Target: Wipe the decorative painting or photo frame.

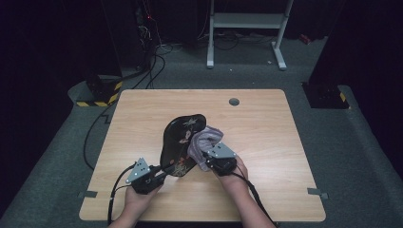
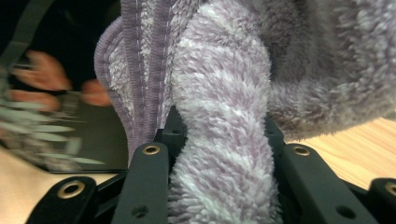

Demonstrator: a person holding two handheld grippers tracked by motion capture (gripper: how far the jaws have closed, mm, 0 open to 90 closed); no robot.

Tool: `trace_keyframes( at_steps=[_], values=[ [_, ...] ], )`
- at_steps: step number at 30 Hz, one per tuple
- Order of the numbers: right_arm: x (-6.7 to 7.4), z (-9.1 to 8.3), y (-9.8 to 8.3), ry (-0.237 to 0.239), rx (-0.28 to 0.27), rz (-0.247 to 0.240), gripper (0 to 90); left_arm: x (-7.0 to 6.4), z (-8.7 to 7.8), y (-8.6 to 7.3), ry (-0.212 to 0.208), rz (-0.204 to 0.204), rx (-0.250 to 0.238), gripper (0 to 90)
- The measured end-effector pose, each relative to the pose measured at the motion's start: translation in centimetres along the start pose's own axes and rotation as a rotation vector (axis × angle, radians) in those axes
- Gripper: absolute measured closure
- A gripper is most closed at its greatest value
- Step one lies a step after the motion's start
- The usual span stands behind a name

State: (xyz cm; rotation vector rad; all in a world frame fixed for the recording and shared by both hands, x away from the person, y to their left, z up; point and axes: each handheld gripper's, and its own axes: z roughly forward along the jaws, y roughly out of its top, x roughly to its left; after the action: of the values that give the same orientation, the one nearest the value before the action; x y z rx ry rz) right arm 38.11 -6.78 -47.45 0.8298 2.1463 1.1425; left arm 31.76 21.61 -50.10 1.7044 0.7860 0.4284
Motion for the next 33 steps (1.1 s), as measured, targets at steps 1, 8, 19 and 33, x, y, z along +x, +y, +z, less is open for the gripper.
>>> trace_keyframes(
  at_steps=[1,8,19,33],
  values=[
    [-0.5,0.1,-0.1,-0.011,0.006,0.008,66.0,0.0,0.0,0.0,0.0,0.0,0.0,77.2],
    [-2.8,0.4,-0.5,-0.067,0.031,0.047,65.9,0.0,0.0,0.0,-0.001,-0.001,0.0,77.5],
    [-0.2,0.2,-0.5,-0.023,0.023,-0.009,65.8,0.0,0.0,0.0,-0.002,-0.004,0.001,77.3],
    [5.0,-0.6,0.0,0.1,-0.011,-0.12,65.9,0.0,0.0,0.0,-0.001,-0.007,0.003,77.2]
  ],
)
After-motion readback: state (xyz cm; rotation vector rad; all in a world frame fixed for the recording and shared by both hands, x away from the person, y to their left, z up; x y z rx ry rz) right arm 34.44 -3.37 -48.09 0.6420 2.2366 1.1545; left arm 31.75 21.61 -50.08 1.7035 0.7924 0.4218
